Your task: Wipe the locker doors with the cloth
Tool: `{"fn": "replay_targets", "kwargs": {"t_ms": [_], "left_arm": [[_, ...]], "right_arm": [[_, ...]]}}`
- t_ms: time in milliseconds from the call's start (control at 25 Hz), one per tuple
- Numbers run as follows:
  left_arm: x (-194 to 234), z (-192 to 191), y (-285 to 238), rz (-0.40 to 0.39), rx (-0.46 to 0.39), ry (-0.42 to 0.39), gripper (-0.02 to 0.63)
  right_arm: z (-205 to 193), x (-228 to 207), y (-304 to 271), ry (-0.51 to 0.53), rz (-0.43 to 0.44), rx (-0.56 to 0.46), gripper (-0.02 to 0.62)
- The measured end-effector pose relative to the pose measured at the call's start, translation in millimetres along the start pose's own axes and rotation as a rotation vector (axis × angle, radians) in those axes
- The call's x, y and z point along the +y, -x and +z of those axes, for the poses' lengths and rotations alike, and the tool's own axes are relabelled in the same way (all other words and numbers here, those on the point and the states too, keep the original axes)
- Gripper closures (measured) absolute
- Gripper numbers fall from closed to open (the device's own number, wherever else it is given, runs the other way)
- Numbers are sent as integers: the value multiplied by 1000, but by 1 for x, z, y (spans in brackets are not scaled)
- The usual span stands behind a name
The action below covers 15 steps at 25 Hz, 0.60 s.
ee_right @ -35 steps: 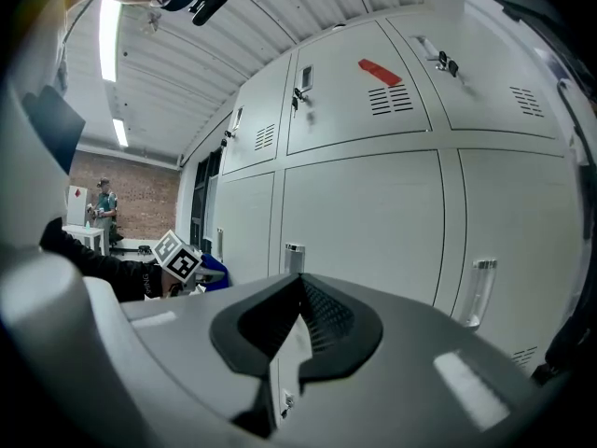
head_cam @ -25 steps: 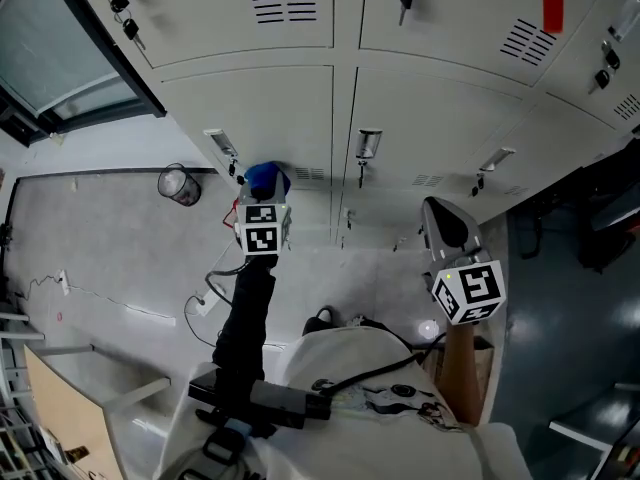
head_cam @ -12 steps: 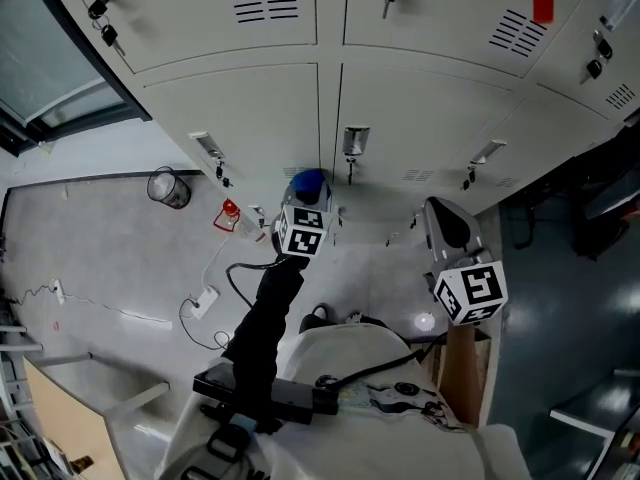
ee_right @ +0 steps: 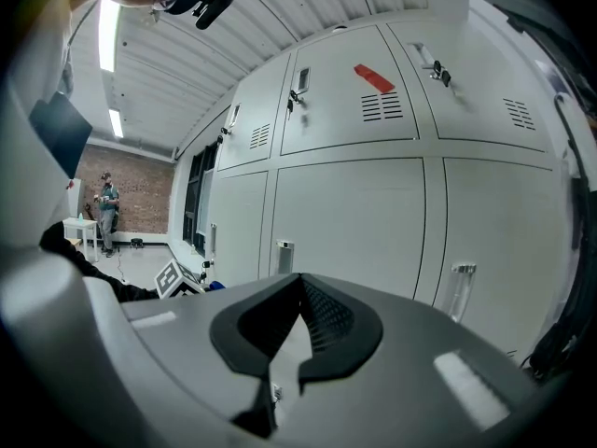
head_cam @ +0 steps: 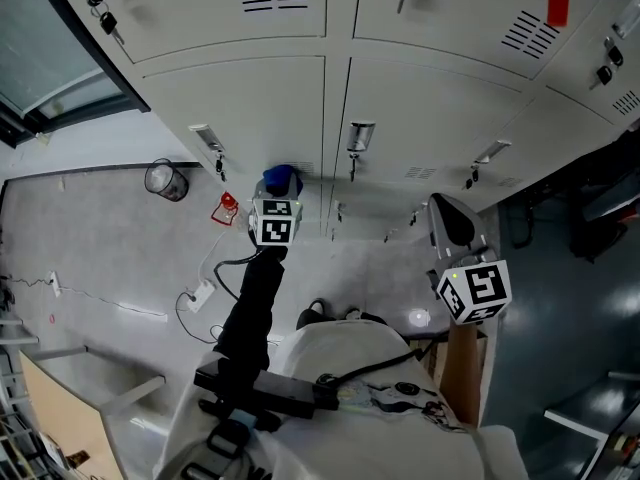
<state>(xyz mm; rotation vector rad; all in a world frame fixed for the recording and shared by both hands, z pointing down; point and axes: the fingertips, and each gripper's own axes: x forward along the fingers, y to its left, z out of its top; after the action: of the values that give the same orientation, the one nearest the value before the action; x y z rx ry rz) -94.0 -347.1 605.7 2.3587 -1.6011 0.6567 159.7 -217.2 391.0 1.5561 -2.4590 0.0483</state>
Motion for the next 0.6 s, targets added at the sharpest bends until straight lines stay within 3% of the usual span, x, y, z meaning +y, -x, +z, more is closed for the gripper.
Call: {"fn": "replay_targets", "kwargs": {"t_ms": [320,520,600], "left_arm": [[93,-25,22,160,49,26,582],[137,-34,37,266,49,90,583],[145,-35,42,273,47,106,581]], "right_arm": [[-2,13,-9,4,26,10,592],[0,23,-13,6,34,15,592],[0,29,-14,7,37,17,592]]}}
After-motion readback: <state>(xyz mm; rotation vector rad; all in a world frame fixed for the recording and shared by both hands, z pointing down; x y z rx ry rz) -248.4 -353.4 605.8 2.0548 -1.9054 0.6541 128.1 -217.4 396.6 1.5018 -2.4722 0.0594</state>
